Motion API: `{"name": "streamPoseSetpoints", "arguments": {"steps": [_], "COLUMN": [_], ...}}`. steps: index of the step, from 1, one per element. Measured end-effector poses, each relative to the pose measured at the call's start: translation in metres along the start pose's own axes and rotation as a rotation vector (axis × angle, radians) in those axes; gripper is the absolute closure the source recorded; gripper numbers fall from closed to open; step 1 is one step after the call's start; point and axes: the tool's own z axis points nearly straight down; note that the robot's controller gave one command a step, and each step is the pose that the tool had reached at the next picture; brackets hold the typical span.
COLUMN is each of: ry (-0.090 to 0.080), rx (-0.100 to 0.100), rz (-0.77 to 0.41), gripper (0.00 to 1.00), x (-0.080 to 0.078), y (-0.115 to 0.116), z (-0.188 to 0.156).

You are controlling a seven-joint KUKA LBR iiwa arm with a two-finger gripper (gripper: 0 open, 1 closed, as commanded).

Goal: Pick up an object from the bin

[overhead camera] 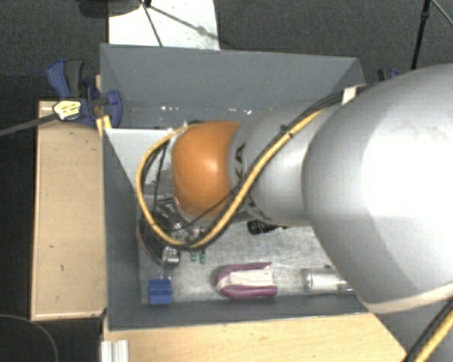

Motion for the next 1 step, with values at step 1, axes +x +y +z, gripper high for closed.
{"name": "streamPoseSetpoints", "arguments": {"steps": [1], "ry": [0.001], "rx": [-0.001], "rz": [-0.03], "gripper": [1.0], "x": [-0.0007], "y": [0.0161], "z": [-0.1424]}}
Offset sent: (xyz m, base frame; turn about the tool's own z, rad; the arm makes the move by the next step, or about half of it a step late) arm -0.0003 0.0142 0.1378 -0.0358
